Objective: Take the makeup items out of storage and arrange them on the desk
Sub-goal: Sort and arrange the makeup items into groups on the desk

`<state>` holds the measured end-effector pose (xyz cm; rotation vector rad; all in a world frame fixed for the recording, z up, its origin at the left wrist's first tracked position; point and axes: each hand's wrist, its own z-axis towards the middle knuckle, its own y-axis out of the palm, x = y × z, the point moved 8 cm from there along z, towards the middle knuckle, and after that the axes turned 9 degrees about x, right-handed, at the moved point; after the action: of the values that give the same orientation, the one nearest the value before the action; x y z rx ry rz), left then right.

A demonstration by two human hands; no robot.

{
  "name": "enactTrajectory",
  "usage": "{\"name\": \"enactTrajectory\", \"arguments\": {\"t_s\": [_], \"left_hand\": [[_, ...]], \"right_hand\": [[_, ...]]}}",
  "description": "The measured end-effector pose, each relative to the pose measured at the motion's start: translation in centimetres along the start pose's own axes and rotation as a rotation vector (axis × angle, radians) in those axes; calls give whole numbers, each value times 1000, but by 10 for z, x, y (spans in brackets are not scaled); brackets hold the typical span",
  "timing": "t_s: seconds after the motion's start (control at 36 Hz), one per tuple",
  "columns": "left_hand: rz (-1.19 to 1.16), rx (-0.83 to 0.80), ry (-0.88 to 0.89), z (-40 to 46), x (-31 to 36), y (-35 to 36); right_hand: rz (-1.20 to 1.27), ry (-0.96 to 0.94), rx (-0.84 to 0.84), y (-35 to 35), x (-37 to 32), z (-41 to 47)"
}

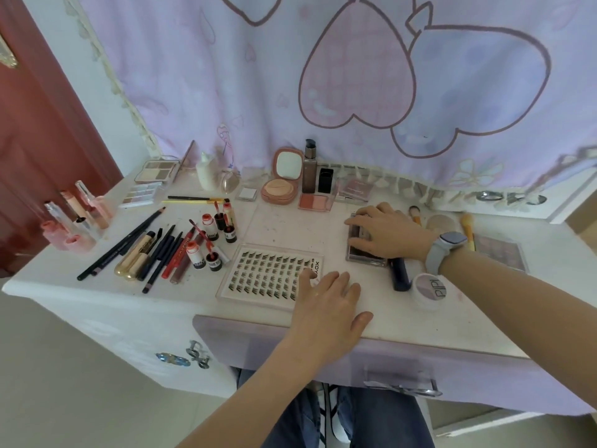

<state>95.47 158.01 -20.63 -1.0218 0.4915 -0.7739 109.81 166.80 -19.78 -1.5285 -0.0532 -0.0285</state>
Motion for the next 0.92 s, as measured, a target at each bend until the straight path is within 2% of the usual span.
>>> {"name": "enactTrajectory", "arguments": {"t_s": [0.17, 0.36, 0.5, 0.67, 0.72, 0.78, 0.86, 0.92], "left_hand": [[-17, 8, -17, 3, 1, 1], [-31, 32, -28, 0, 4, 2], [-55, 37, -34, -1, 4, 1], [-58, 10, -54, 1, 2, 0], [-141, 6, -107, 4, -1, -1], [-282, 40, -233, 9, -9, -4], [-505, 181, -354, 22, -15, -21], [-622, 179, -348, 33, -11, -28]], "right_hand": [[-2, 64, -244, 11, 21, 7], [159, 105, -177, 5, 17, 17], [340, 56, 31, -22, 10, 15], [636, 127, 286, -56, 21, -9], [716, 181, 387, -67, 27, -24], [764, 231, 469, -75, 32, -40], [872, 270, 475, -81, 33, -60], [943, 287, 465, -85, 27, -70]]}}
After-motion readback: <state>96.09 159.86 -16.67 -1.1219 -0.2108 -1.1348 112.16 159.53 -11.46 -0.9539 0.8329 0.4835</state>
